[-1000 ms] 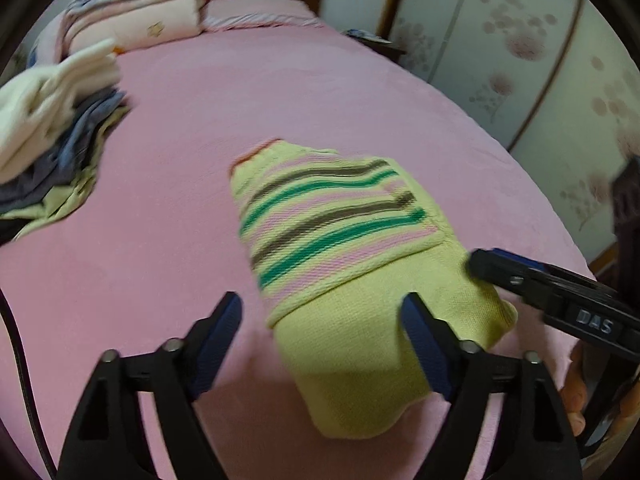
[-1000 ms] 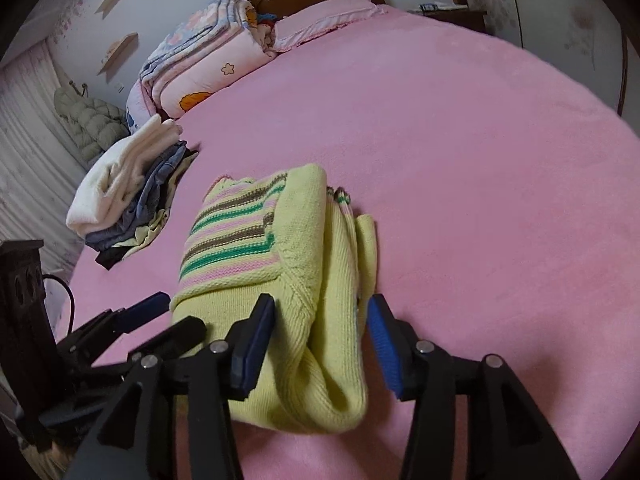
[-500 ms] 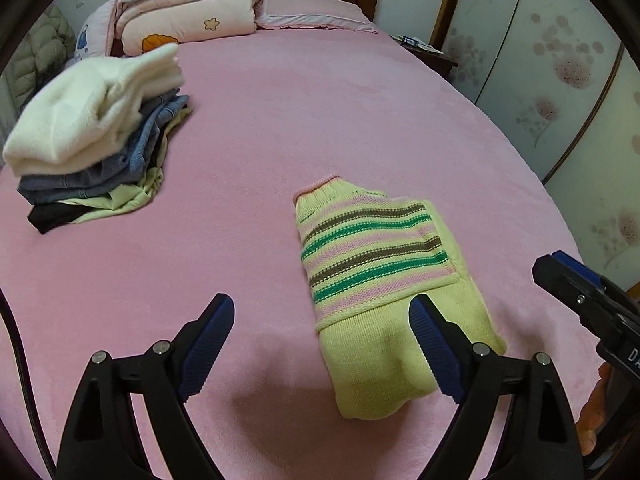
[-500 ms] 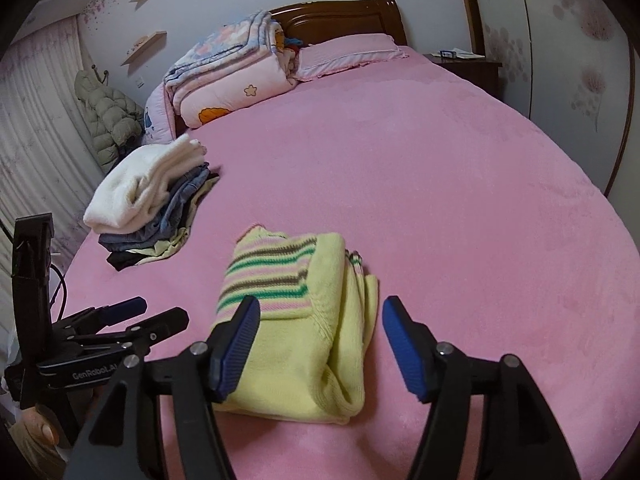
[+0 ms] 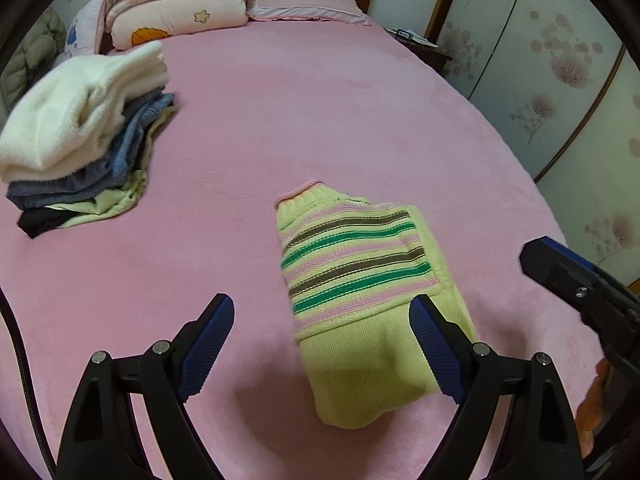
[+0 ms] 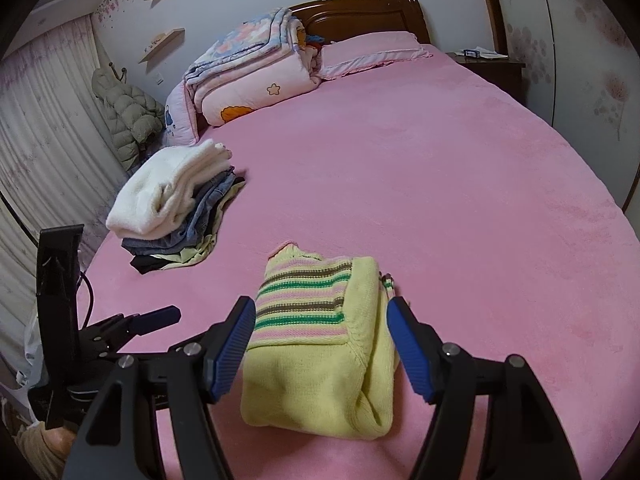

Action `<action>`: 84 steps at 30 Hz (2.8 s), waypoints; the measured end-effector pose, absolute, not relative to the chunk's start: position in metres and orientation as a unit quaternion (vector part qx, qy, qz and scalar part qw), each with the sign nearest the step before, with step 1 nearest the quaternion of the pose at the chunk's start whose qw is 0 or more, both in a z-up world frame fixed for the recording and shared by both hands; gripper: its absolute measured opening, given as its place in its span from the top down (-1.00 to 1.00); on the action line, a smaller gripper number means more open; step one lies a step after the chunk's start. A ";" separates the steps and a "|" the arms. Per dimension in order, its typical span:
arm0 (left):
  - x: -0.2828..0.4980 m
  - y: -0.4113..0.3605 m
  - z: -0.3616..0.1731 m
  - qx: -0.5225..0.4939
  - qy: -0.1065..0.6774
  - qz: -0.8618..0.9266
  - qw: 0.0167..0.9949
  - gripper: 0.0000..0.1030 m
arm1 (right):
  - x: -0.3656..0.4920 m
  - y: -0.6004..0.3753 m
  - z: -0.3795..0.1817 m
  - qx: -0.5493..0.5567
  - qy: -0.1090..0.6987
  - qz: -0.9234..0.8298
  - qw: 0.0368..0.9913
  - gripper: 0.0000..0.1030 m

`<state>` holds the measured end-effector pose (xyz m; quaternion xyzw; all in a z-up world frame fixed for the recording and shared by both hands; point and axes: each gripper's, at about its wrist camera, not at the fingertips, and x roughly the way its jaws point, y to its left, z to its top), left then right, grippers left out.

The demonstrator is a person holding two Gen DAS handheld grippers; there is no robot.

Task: Fold large clothes
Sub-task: 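Grasp the folded cardigan bundle with the left gripper while the right gripper grasps it too, then lift the bundle with both grippers and carry it to the clothes stack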

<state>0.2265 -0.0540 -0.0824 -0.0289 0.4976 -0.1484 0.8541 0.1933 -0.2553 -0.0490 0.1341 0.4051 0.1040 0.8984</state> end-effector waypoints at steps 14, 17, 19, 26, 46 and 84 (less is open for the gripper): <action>0.252 -0.047 -0.146 -0.109 0.562 -0.163 0.803 -0.72 | 0.226 -0.279 -0.126 0.184 0.495 0.102 0.843 -0.33; 0.256 -0.045 -0.160 -0.126 0.573 -0.164 0.793 -0.72 | 0.231 -0.286 -0.145 0.204 0.515 0.104 0.826 -0.33; 0.257 -0.043 -0.166 -0.147 0.574 -0.168 0.788 -0.72 | 0.232 -0.289 -0.155 0.218 0.526 0.110 0.815 -0.33; 0.261 -0.040 -0.185 -0.177 0.576 -0.176 0.778 -0.85 | 0.242 -0.294 -0.186 0.286 0.550 0.136 0.773 -0.33; 0.271 -0.047 -0.213 -0.195 0.582 -0.284 0.736 -0.33 | 0.247 -0.297 -0.207 0.333 0.534 0.197 0.752 0.17; 0.304 0.190 0.020 -0.065 0.547 -0.180 0.815 -0.19 | 0.279 -0.027 -0.032 0.244 0.549 0.221 0.768 0.29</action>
